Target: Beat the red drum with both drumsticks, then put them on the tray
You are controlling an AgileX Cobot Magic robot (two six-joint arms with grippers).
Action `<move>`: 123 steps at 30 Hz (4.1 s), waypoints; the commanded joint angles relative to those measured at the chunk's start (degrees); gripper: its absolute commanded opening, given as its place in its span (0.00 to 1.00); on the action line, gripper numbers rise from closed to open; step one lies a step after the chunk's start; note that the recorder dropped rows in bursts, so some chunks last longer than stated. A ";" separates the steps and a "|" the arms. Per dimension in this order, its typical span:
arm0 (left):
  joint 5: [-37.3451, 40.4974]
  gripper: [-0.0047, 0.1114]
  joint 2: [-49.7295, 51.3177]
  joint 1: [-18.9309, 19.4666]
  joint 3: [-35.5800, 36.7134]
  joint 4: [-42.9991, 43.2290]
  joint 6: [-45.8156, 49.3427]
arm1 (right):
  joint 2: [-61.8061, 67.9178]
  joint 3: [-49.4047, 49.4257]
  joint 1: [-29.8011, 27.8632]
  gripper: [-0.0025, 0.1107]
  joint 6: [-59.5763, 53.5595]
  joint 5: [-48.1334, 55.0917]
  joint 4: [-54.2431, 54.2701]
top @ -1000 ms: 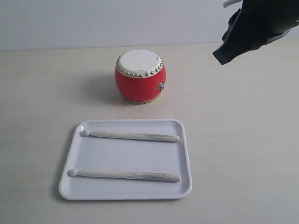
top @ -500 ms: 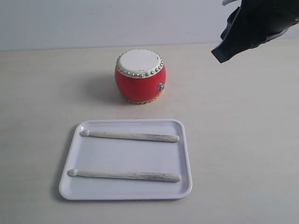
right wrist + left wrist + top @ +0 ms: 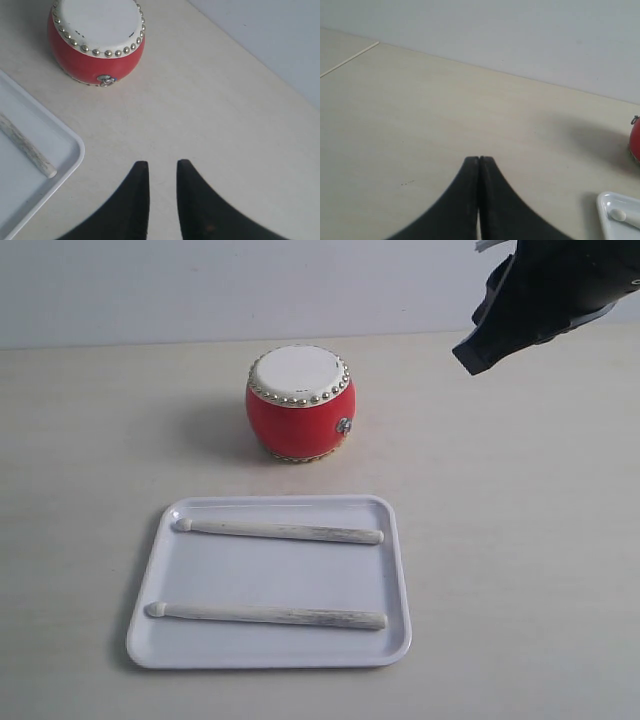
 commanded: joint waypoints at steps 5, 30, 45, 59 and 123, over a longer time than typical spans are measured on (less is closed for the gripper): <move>3.53 0.04 -0.29 -0.49 0.22 -0.41 -0.32 | -0.43 0.41 -0.33 0.20 0.09 -0.78 0.05; 3.53 0.04 -0.29 -0.49 0.22 -0.41 -0.32 | -13.90 2.68 -1.71 0.20 -1.36 -5.33 -2.95; 3.53 0.04 -0.29 -0.49 0.22 -0.41 -0.32 | -51.04 40.87 -27.07 0.20 19.94 -27.30 -1.40; 3.53 0.04 -0.29 -0.49 0.22 -0.41 -0.32 | -68.57 62.90 -30.43 0.20 23.67 -34.55 -1.40; 3.53 0.04 -0.29 -0.49 0.22 -0.41 -0.32 | -69.78 63.62 -30.43 0.20 8.87 -27.94 14.25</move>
